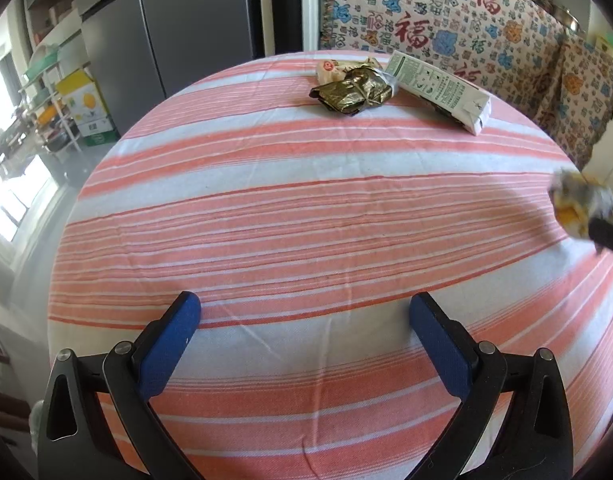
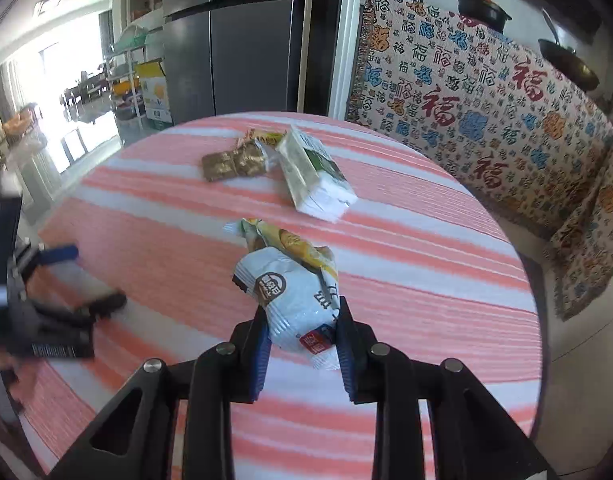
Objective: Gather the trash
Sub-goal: 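Grasp the white snack packet with the right gripper and lift it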
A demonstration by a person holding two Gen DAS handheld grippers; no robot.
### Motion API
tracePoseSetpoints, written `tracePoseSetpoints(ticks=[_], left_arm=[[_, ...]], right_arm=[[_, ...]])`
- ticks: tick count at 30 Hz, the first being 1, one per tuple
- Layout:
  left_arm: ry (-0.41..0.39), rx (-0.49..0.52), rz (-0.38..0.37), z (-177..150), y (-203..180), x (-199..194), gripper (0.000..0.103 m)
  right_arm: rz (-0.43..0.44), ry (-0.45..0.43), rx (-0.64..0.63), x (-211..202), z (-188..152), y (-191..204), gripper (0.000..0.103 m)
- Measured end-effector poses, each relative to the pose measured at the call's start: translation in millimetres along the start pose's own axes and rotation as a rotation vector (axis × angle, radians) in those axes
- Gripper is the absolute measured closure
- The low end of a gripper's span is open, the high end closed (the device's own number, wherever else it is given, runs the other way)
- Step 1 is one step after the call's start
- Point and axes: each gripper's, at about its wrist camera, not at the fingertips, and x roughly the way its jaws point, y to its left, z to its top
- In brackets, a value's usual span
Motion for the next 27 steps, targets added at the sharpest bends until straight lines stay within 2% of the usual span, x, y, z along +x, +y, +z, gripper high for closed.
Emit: tracePoseSetpoints(ticks=[3, 5, 6, 10, 14, 16, 20, 23, 27], left_arm=[[0.000, -0.007, 0.006, 0.6, -0.6, 0.4, 0.000], [0.000, -0.009, 0.006, 0.7, -0.2, 0.6, 0.000], [0.000, -0.010, 0.007, 0.6, -0.1, 0.5, 0.000], [0.007, -0.012, 0.005, 1.2, 0.0, 0.6, 0.000], [0.074, 0.048, -0.033, 18.7, -0.5, 10.8, 0.000], [0.095, 0.081, -0.053, 31.8, -1.7, 20.0, 0.000], [0.047, 0.159, -0.106, 62.5, -8.8, 42.0, 0.000], [0.044, 0.197, -0.134, 91.6, -13.5, 61.6, 0.000], [0.070, 0.181, -0.118, 130.6, -18.4, 88.8, 0.000]], right_arm=[[-0.048, 0.035, -0.006, -10.9, -40.0, -9.5, 0.065], [-0.050, 0.036, 0.036, -13.9, -61.8, -14.1, 0.026], [-0.062, 0.029, 0.062, -15.7, -70.1, -15.0, 0.022], [-0.028, 0.022, 0.171, -14.1, -86.2, -23.8, 0.022], [0.009, 0.025, 0.204, -11.8, -87.1, -31.2, 0.020], [0.000, 0.027, 0.194, -11.5, -88.8, -27.7, 0.019], [-0.007, 0.025, 0.194, -11.0, -90.2, -26.3, 0.019], [-0.003, 0.022, 0.194, -11.4, -91.4, -25.8, 0.019], [-0.004, 0.021, 0.193, -10.9, -92.7, -25.4, 0.019]])
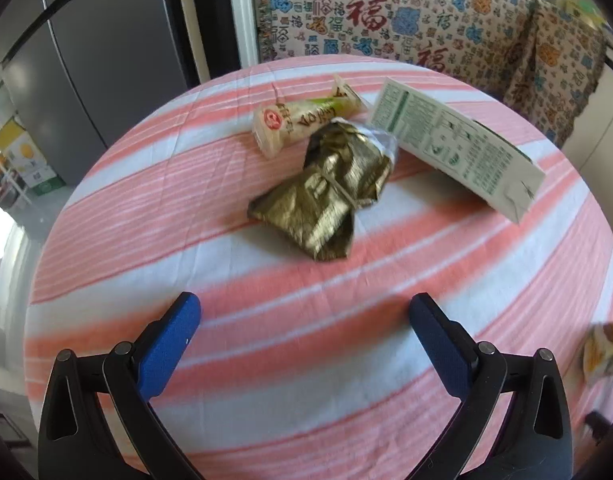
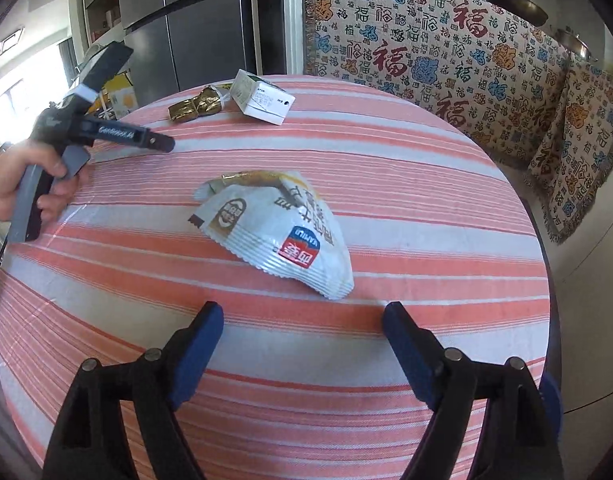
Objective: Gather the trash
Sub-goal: 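Grasp the white snack packet with the right gripper and lift it, then grasp the gold foil packet with the left gripper while the right holds the white packet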
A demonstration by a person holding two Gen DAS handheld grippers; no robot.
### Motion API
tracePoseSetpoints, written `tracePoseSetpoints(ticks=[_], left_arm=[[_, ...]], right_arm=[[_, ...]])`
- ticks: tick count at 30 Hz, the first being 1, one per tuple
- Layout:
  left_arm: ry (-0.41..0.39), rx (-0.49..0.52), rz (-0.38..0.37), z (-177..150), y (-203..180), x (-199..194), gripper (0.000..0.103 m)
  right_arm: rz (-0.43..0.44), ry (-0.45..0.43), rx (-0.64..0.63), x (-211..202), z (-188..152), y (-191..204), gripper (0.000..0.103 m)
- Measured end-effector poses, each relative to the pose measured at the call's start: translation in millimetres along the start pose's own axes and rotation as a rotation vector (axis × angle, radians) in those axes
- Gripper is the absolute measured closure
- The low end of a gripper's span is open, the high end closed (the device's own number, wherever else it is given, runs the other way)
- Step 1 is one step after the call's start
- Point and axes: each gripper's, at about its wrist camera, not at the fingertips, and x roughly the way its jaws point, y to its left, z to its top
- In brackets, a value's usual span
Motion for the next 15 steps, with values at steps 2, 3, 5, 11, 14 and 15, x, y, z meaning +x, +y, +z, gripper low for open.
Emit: tracePoseSetpoints(ticks=[2, 3, 5, 11, 14, 15], left_arm=[[0.003, -0.001, 0.002, 17.0, 1.2, 11.4, 0.000], [0.000, -0.002, 0.003, 24.0, 0.8, 15.9, 0.000], [-0.012, -0.011, 0.010, 36.1, 0.7, 23.6, 0.000], [-0.098, 0.052, -0.020, 39.2, -9.8, 22.3, 0.032], [-0.107, 0.098, 0.013, 30.1, -21.2, 12.0, 0.039], [-0.105, 0.116, 0.026, 23.8, -25.5, 6.9, 0.040]], right_arm=[[-0.001, 0.000, -0.001, 0.3, 0.0, 0.0, 0.018], [-0.001, 0.000, 0.000, 0.3, 0.0, -0.4, 0.018], [-0.001, 0.001, 0.003, 0.6, -0.4, -0.8, 0.018], [-0.001, 0.000, 0.004, 0.7, -0.9, -1.5, 0.018], [-0.003, 0.001, 0.004, 1.0, -1.2, -1.9, 0.018], [-0.003, 0.001, 0.005, 1.5, -0.7, -2.3, 0.018]])
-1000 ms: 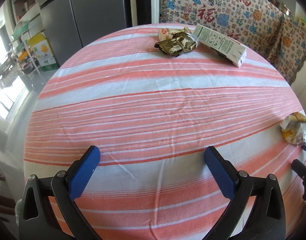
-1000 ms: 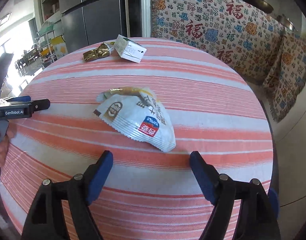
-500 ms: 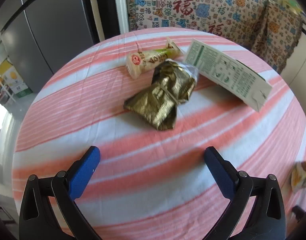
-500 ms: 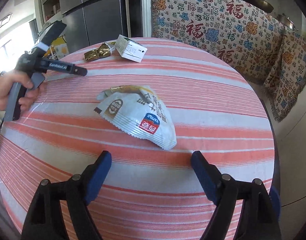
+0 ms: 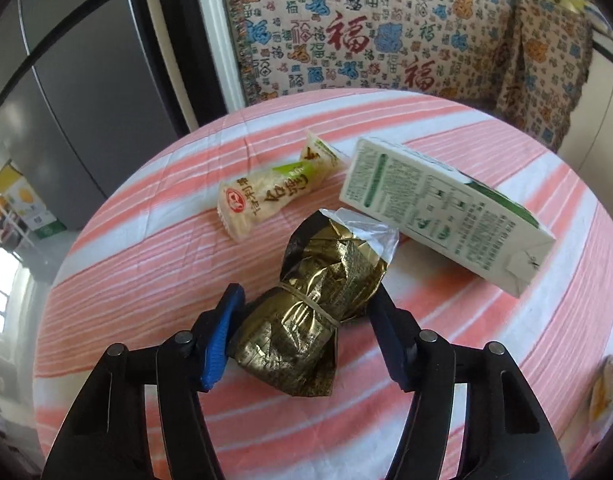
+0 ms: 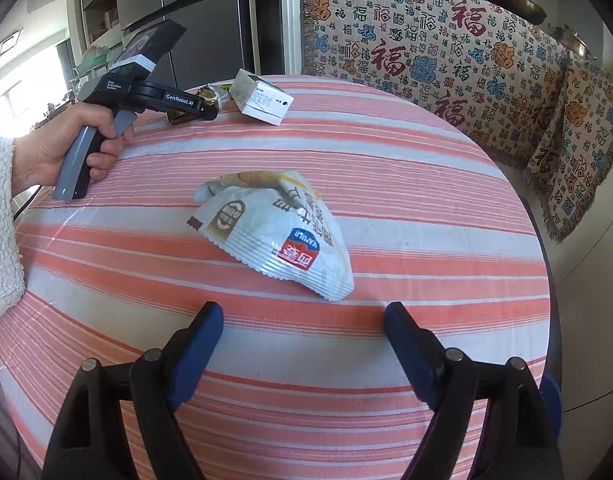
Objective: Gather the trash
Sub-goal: 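Grasp the gold foil packet with the left gripper while the right holds the white packet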
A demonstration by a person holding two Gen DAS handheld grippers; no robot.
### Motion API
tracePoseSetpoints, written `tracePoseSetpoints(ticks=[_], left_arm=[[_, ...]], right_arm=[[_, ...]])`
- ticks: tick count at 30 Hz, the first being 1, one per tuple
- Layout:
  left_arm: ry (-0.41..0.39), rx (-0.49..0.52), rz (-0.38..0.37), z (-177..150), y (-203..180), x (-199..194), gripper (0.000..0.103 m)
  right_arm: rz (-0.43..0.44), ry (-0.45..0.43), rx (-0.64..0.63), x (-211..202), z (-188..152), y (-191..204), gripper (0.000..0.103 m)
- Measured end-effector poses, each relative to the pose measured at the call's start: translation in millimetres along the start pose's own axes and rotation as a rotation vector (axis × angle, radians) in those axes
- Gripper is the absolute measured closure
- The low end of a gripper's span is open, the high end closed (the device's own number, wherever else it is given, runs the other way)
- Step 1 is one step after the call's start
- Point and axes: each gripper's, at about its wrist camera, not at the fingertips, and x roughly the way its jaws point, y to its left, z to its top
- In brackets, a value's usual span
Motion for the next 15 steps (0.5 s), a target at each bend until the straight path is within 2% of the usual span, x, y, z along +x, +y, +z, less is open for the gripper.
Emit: tracePoseSetpoints(ticks=[2, 7, 11, 13, 15], left_arm=[[0.011, -0.002, 0.020, -14.8, -6.6, -14.5, 0.040], [0.106, -0.143, 0.056, -76.3, -16.2, -63.8, 0.039], [0.125, -0.170, 0.002, -124.7, -41.2, -103.9, 0.035], [0.098, -0.179, -0.028, -141.6, -51.0, -117.9, 0.030], [0.057, -0.179, -0.086, -152.4, -58.8, -127.3, 0.019]], right_arm=[[0.001, 0.001, 0.002, 0.7, 0.2, -0.6, 0.018], [0.005, 0.001, 0.004, 1.2, -0.8, -1.4, 0.018], [0.014, -0.001, 0.005, 1.7, -1.2, -3.1, 0.017], [0.036, -0.004, 0.009, 2.0, -1.1, -5.0, 0.015], [0.088, -0.013, 0.018, 0.3, -2.6, -9.3, 0.011]])
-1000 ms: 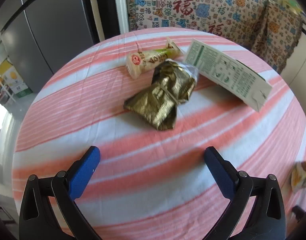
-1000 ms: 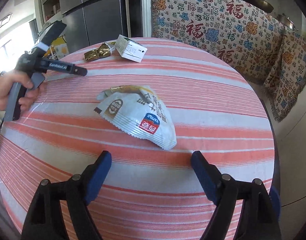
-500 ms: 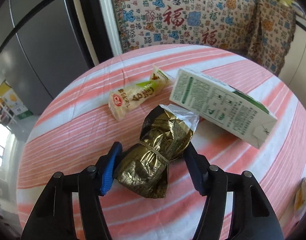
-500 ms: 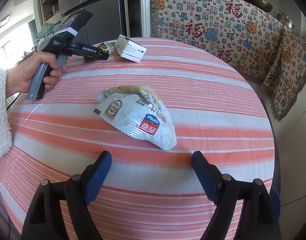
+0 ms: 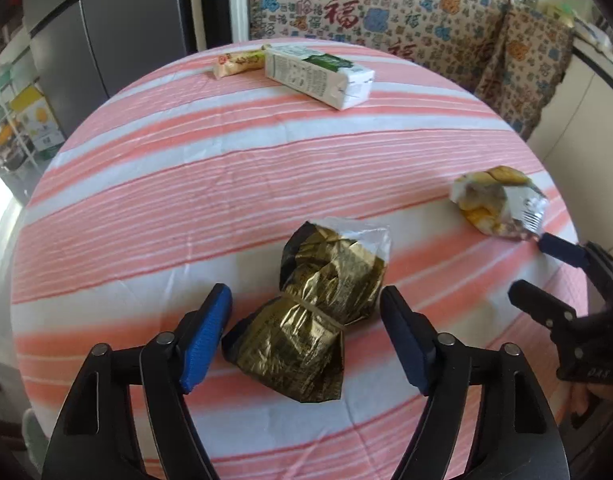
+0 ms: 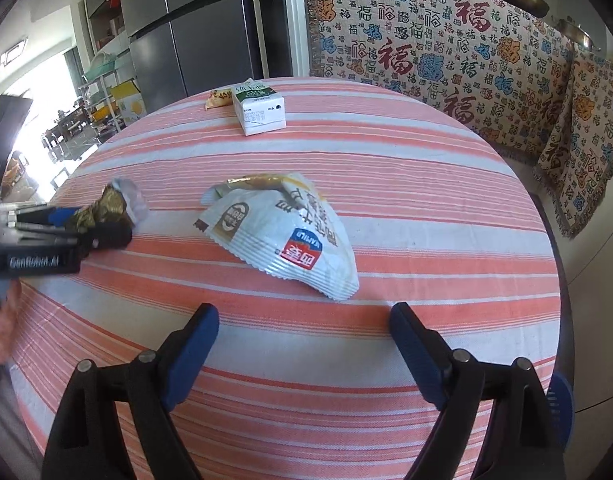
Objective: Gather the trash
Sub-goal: 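Grasp the gold foil packet with the left gripper while the right holds the white packet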
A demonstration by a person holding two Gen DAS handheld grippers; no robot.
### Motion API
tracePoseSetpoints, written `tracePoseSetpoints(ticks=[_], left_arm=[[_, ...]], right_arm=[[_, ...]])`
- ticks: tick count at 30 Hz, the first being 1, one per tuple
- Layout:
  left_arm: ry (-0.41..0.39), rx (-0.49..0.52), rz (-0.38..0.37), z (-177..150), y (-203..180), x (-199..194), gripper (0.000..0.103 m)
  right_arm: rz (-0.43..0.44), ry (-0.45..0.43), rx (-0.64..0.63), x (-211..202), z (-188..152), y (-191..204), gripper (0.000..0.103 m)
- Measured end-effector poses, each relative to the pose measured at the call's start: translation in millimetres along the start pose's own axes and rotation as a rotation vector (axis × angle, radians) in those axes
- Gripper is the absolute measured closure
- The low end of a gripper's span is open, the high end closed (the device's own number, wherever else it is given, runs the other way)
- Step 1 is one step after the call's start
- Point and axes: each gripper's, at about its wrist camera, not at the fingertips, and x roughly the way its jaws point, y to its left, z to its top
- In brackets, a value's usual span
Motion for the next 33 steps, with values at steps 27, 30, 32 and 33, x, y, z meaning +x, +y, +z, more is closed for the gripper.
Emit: tracePoseSetpoints(ticks=[27, 30, 32, 33], left_arm=[[-0.075, -0.002, -0.016, -10.8, 1.8, 2.0, 0.007], [-0.073, 0.000, -0.008, -11.1, 0.3, 1.6, 0.007], [-0.074, -0.009, -0.017, -11.2, 1.7, -0.3, 0.007], [-0.071, -0.017, -0.035, -10.2, 3.1, -1.4, 0.007]], right_arm=[[0.156, 0.168, 0.513, 16.8, 47.5, -127.5, 0.062], [0.135, 0.170, 0.512, 12.2, 40.5, -138.1, 0.051], [0.099, 0.133, 0.449, 1.8, 43.4, -135.9, 0.050], [0.080, 0.112, 0.399, -4.2, 46.9, -131.7, 0.049]])
